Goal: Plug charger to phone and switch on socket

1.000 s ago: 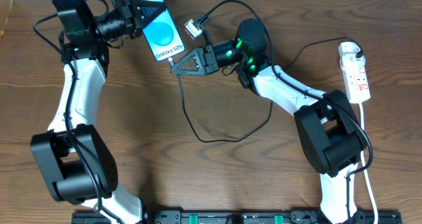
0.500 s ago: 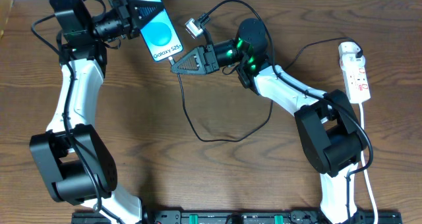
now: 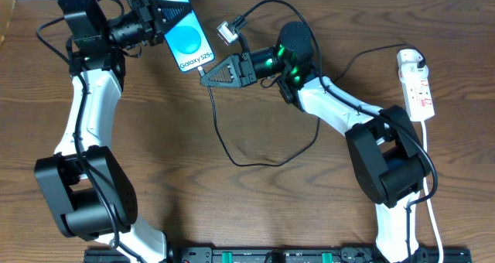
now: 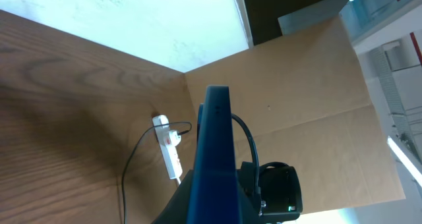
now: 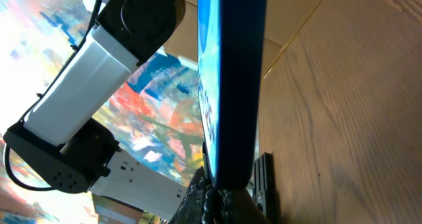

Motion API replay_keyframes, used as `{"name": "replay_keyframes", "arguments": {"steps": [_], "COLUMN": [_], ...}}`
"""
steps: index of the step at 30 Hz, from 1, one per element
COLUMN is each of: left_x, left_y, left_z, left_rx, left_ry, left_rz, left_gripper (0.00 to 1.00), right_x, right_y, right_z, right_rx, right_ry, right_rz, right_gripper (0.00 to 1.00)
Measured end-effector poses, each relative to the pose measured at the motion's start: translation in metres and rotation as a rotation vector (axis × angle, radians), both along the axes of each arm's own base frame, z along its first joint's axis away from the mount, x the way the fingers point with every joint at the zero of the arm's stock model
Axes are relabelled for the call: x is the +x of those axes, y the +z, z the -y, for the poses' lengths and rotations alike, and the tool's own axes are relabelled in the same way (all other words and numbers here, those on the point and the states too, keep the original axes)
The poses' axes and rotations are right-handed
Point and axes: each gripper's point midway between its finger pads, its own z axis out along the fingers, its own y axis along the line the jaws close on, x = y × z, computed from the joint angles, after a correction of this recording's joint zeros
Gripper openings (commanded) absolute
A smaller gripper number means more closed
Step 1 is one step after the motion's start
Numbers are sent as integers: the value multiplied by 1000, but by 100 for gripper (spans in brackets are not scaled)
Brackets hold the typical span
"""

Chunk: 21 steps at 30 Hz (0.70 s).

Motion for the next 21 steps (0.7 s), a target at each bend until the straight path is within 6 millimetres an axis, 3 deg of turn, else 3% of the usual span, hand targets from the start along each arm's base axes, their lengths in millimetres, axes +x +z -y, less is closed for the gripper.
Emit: {"name": "replay_keyframes", "arguments": {"steps": [21], "left_x": [-5], "left_y": [1], "left_z": [1], "left_rx": [-5], "left_ry": [-32], "left_rz": [2], "left_gripper": [7], "right_x": [-1], "right_y": [8], "right_z": [1], "right_rx": [13], "right_ry": [-4], "right_rz": [-16], "right_gripper": [1]}}
